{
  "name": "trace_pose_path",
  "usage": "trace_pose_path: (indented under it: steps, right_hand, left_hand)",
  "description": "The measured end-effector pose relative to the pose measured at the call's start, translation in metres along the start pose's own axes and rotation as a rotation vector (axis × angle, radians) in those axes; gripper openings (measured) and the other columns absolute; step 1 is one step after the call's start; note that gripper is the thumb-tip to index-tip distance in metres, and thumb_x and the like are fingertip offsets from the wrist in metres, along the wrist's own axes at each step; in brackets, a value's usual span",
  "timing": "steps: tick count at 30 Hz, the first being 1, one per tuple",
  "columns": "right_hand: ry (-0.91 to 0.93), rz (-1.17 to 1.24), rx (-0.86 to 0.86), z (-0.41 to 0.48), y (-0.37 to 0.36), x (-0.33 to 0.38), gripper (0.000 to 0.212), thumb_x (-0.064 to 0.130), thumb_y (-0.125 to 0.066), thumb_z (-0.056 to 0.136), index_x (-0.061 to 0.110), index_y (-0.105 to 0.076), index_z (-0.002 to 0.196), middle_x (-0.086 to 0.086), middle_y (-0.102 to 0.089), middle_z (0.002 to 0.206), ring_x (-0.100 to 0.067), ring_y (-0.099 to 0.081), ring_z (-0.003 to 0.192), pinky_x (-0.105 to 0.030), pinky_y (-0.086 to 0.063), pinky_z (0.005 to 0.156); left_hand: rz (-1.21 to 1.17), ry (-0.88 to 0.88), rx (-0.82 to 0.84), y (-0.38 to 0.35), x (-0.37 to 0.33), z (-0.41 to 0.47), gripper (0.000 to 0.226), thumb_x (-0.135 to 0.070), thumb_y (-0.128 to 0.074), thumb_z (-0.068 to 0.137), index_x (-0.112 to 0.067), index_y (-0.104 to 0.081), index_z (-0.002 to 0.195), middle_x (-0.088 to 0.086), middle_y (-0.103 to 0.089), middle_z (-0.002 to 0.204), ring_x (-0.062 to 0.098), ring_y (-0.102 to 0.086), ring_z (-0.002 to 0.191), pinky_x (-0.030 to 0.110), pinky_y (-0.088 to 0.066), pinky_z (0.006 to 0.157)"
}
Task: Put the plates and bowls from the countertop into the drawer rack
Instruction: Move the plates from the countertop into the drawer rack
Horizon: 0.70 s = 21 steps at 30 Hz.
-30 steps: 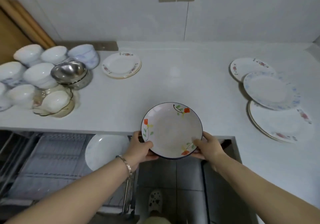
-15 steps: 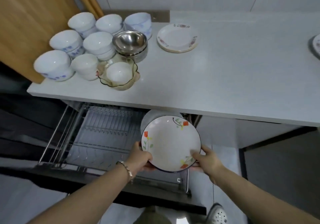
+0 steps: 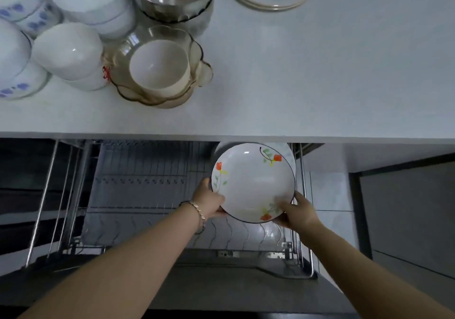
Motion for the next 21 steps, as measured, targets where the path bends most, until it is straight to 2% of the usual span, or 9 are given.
trace_pose_path:
  steps: [4, 6, 10, 11, 13, 15, 16, 18, 21]
  right_hand:
    - [0.050, 0.021, -0.037, 0.034, -0.003, 0.002, 0.045, -0.008, -0.046, 0.091, 0.008, -0.041, 0.134, -0.017, -0.062, 0.099, -0.033, -0.064, 0.078, -0.023, -0.059, 0.048]
    - [0.058, 0.026, -0.061, 0.047, -0.005, 0.003, 0.046, -0.008, -0.045, 0.091, 0.007, -0.040, 0.134, -0.020, -0.061, 0.108, -0.035, -0.063, 0.083, -0.024, -0.059, 0.051]
    - [0.091, -0.146, -0.142, 0.064, -0.013, -0.002, 0.041, 0.000, -0.044, 0.094, 0.009, -0.037, 0.134, -0.021, -0.060, 0.121, -0.038, -0.066, 0.093, -0.040, -0.057, 0.080]
    - [0.097, -0.207, -0.171, 0.067, -0.015, -0.003, 0.039, 0.004, -0.045, 0.094, 0.009, -0.037, 0.132, -0.019, -0.062, 0.117, -0.037, -0.067, 0.085, -0.042, -0.058, 0.080]
    - [0.104, -0.318, -0.207, 0.067, -0.018, -0.004, 0.033, 0.008, -0.046, 0.093, 0.006, -0.040, 0.125, -0.016, -0.065, 0.103, -0.029, -0.066, 0.063, -0.026, -0.060, 0.062]
    - [0.122, -0.400, -0.229, 0.068, -0.020, -0.005, 0.028, 0.010, -0.046, 0.092, 0.003, -0.041, 0.120, -0.020, -0.065, 0.098, -0.021, -0.058, 0.050, -0.012, -0.047, 0.036]
    - [0.136, -0.409, -0.234, 0.069, -0.021, -0.005, 0.027, 0.009, -0.046, 0.092, 0.002, -0.041, 0.119, -0.023, -0.065, 0.098, -0.019, -0.056, 0.047, -0.011, -0.043, 0.031]
    - [0.180, -0.417, -0.250, 0.069, -0.022, -0.006, 0.031, 0.007, -0.046, 0.093, 0.004, -0.040, 0.122, -0.020, -0.064, 0.097, -0.019, -0.057, 0.050, -0.011, -0.045, 0.034]
    - [0.204, -0.443, -0.241, 0.069, -0.022, -0.004, 0.042, 0.009, -0.045, 0.093, 0.012, -0.035, 0.134, -0.013, -0.065, 0.098, -0.031, -0.066, 0.070, -0.027, -0.056, 0.053]
  left_hand:
    - [0.014, -0.036, -0.002, -0.010, -0.009, 0.043, 0.039, 0.012, -0.044, 0.085, -0.020, -0.042, 0.107, 0.007, -0.053, 0.111, 0.034, -0.058, 0.101, 0.044, -0.054, 0.073]
    - [0.072, -0.072, -0.016, -0.013, -0.012, 0.061, 0.037, 0.012, -0.045, 0.085, -0.020, -0.043, 0.103, 0.007, -0.054, 0.110, 0.033, -0.058, 0.103, 0.047, -0.056, 0.075]
    - [0.258, -0.176, -0.096, -0.010, -0.015, 0.079, 0.039, 0.010, -0.053, 0.080, -0.014, -0.055, 0.111, 0.012, -0.062, 0.112, 0.027, -0.059, 0.100, 0.049, -0.054, 0.088]
    - [0.321, -0.205, -0.110, -0.008, -0.016, 0.079, 0.040, 0.008, -0.055, 0.080, -0.010, -0.055, 0.116, 0.012, -0.063, 0.114, 0.026, -0.059, 0.099, 0.043, -0.054, 0.089]
    - [0.443, -0.278, -0.115, -0.004, -0.019, 0.078, 0.042, 0.003, -0.059, 0.081, -0.007, -0.055, 0.121, 0.011, -0.064, 0.116, 0.027, -0.060, 0.102, 0.029, -0.050, 0.084]
    - [0.479, -0.334, -0.114, 0.000, -0.019, 0.077, 0.044, 0.002, -0.060, 0.082, -0.007, -0.054, 0.124, 0.011, -0.065, 0.117, 0.028, -0.061, 0.107, 0.027, -0.048, 0.083]
    - [0.462, -0.349, -0.112, 0.002, -0.019, 0.076, 0.045, 0.002, -0.059, 0.082, -0.008, -0.054, 0.125, 0.011, -0.066, 0.117, 0.029, -0.062, 0.107, 0.030, -0.051, 0.086]
    - [0.438, -0.360, -0.100, 0.004, -0.017, 0.076, 0.044, 0.003, -0.056, 0.085, -0.010, -0.053, 0.127, 0.011, -0.066, 0.114, 0.027, -0.063, 0.100, 0.036, -0.053, 0.089]
    - [0.479, -0.365, -0.062, 0.005, -0.012, 0.076, 0.048, 0.001, -0.052, 0.088, -0.014, -0.047, 0.134, 0.006, -0.065, 0.113, 0.022, -0.061, 0.098, 0.027, -0.049, 0.086]
Point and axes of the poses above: each hand's wrist, its own z-axis towards the middle knuckle, its own y-axis out of the back of the hand, x = y × z, the point moved 1 cm from there along z, towards the middle knuckle
